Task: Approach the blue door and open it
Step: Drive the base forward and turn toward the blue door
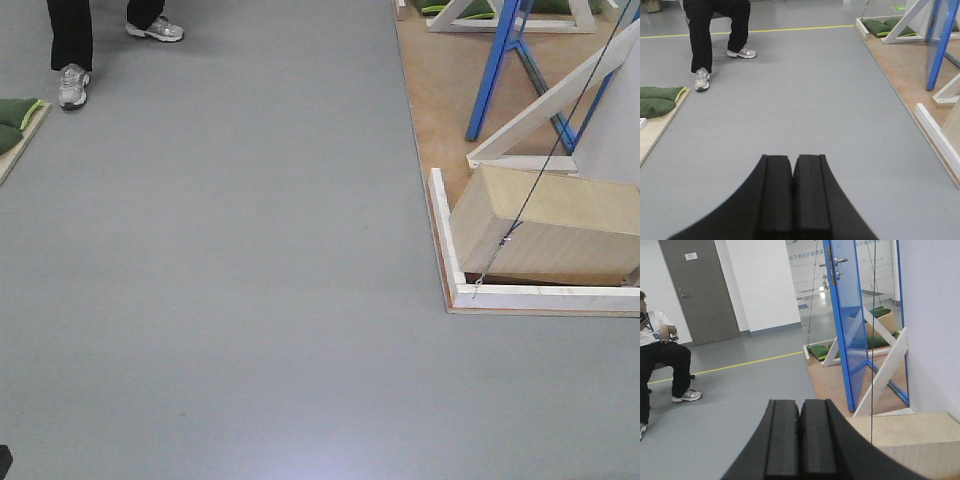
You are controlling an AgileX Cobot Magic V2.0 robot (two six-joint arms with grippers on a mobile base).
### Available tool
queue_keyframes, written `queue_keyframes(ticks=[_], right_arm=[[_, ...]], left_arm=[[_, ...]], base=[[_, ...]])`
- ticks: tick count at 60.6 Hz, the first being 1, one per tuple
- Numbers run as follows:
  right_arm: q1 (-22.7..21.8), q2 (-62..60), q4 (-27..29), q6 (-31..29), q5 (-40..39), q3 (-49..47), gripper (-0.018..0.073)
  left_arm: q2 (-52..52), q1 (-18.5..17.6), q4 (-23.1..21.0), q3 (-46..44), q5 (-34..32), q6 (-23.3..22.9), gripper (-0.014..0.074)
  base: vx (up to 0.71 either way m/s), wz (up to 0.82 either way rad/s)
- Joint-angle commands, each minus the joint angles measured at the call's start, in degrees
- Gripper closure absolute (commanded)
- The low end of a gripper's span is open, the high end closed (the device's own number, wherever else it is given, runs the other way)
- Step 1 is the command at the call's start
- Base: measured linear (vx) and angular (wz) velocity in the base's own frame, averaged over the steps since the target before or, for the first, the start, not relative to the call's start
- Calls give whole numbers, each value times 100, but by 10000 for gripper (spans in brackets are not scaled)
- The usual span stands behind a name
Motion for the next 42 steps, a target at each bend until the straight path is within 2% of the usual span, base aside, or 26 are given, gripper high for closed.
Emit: queue_keyframes(ticks=[1, 42], right_arm=[[-4, -59, -12, 4, -475, 41, 564], [-4, -59, -12, 4, -475, 41, 564]], left_arm=[[-75, -10, 9, -181, -467, -23, 526], [-75, -10, 9, -181, -467, -23, 526]], base=[[0, 0], [0, 0]])
